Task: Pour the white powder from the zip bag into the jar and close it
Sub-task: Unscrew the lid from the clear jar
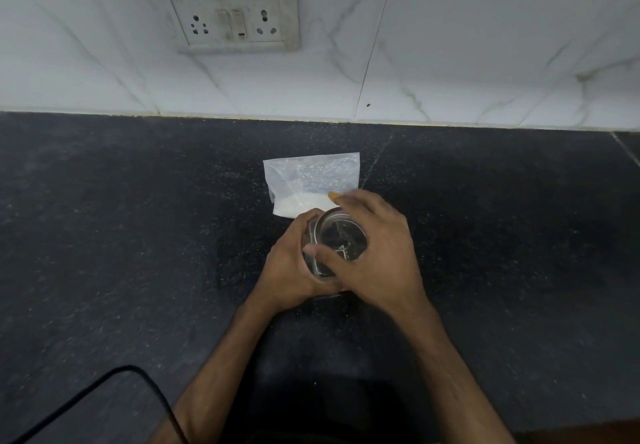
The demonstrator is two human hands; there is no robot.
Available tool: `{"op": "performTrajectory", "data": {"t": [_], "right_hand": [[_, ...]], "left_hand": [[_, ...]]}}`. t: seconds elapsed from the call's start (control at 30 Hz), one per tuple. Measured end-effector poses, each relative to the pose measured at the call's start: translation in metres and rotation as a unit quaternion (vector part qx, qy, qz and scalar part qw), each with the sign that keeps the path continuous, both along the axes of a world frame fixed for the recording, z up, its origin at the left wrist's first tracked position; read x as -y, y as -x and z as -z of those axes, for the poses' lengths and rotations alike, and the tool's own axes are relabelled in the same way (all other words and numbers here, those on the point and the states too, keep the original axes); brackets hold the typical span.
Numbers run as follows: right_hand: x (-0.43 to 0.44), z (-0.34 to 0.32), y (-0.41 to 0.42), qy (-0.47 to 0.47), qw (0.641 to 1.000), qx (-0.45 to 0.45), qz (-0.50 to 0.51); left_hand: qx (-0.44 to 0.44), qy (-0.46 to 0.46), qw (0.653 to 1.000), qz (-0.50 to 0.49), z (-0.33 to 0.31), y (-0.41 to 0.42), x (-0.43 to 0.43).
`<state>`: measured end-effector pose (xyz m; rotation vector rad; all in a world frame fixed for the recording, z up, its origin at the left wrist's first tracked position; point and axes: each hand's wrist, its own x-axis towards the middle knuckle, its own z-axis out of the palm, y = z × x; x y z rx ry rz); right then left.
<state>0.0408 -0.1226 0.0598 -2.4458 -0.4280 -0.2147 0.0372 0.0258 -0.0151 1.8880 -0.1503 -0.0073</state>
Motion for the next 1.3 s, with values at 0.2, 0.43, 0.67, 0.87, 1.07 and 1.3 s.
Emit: {"op": "performTrajectory", "data": {"t": [0.2,0.43,0.67,0.87,1.07,1.3], "right_hand": [[0.01,-0.001,-0.003,0.054,0.993,-0.058,-0.091],[-0.004,0.015,0.003,-0.017,0.999,0.001,-0.032],[0.005,-0.003,0.006,0.077,0.997,-0.004,0.002],[0.006,-0.005,0.006,0.09,0.994,-0.009,-0.069],[0.0,-0.01,0.004,0.067,0.997,-0.005,-0.041],[0.005,-0.011,0.002,0.083,0.996,-0.008,-0.024]], "left_hand": [[-0.01,0.015,1.0,0.001,0.002,0.0,-0.001],[-0.018,0.024,1.0,0.0,0.002,0.001,0.0],[-0.019,0.016,1.0,-0.001,0.003,0.001,0.0],[-0.019,0.021,1.0,0.003,0.005,-0.001,-0.001],[-0.014,0.015,1.0,0.006,0.003,0.001,0.0],[-0.011,0.018,1.0,0.011,0.001,0.001,0.0]]}}
